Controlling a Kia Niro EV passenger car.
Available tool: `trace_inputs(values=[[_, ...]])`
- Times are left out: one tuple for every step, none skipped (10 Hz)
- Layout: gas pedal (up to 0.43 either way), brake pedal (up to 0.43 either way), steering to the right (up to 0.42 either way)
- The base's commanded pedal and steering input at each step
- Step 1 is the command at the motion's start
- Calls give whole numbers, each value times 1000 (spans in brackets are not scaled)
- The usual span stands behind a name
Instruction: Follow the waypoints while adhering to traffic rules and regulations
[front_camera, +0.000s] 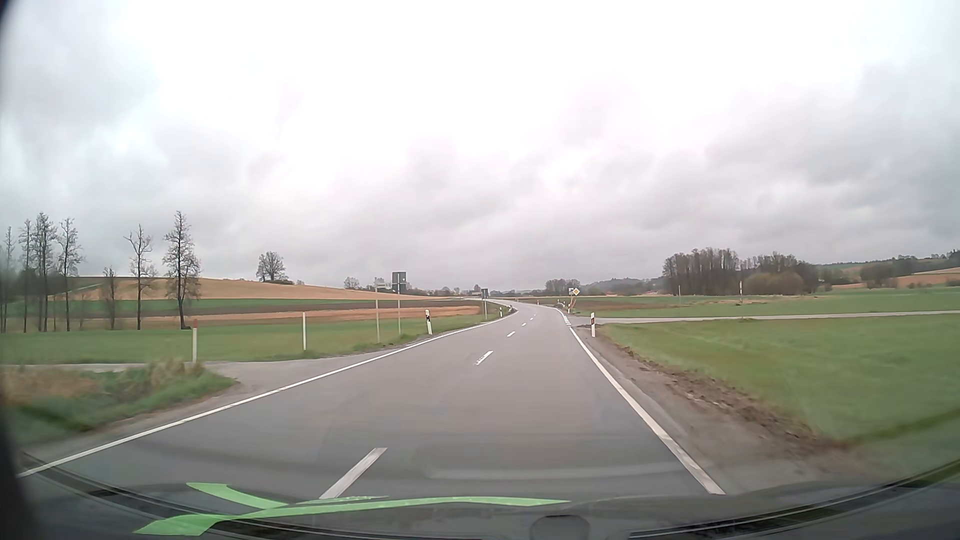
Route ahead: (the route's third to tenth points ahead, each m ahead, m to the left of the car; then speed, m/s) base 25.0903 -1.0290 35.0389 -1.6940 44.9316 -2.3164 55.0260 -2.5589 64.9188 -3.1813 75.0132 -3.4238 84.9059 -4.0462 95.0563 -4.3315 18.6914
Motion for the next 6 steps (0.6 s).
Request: trace_inputs(values=[[240, 0, 12], [240, 0, 12], [228, 0, 13], [220, 0, 14], [220, 0, 14], [220, 0, 14]])
